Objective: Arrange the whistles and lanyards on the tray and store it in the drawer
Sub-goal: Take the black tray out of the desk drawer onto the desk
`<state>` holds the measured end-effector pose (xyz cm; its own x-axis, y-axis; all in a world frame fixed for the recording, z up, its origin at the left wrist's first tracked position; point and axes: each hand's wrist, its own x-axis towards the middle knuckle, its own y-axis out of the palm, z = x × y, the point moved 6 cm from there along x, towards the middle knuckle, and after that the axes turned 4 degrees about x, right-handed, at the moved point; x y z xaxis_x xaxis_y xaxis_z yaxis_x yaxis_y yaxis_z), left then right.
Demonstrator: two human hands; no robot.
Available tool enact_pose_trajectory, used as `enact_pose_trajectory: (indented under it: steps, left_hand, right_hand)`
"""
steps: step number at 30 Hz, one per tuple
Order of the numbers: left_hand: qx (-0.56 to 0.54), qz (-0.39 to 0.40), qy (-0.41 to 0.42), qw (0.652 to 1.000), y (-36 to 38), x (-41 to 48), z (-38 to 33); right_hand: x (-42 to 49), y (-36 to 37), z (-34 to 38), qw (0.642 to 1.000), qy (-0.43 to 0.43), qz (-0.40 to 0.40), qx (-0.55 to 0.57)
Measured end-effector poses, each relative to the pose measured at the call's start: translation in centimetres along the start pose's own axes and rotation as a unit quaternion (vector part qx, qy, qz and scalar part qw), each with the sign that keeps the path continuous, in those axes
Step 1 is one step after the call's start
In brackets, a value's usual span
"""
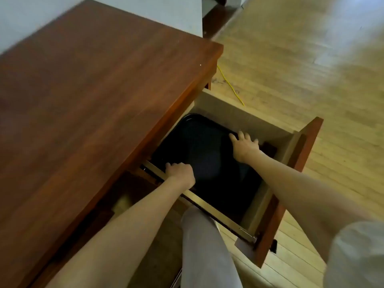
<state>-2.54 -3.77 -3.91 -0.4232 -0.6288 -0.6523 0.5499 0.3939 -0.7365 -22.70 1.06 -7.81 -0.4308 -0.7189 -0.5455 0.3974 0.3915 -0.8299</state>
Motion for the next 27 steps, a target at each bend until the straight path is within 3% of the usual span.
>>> enact_pose_trajectory:
  steps: [11, 18, 27]
  left_hand:
    - [0.069, 0.086, -0.036, 0.993, 2.2, 2.2, -1.2]
    - [-0.14, 0.066, -0.103, 0.983, 2.6, 3.0, 0.2]
    - [-0.398, 0.068, -0.209, 0.89, 2.9, 4.5, 0.5]
  right_hand:
    - [2.5, 2.1, -1.2, 1.0, 0.017, -0.006, -0.015]
    - [2.3, 1.5, -1.7, 0.998, 0.047, -0.048, -0.015]
    - [2.8, 0.7, -1.7, 0.997, 0.068, -0.046, 0.002]
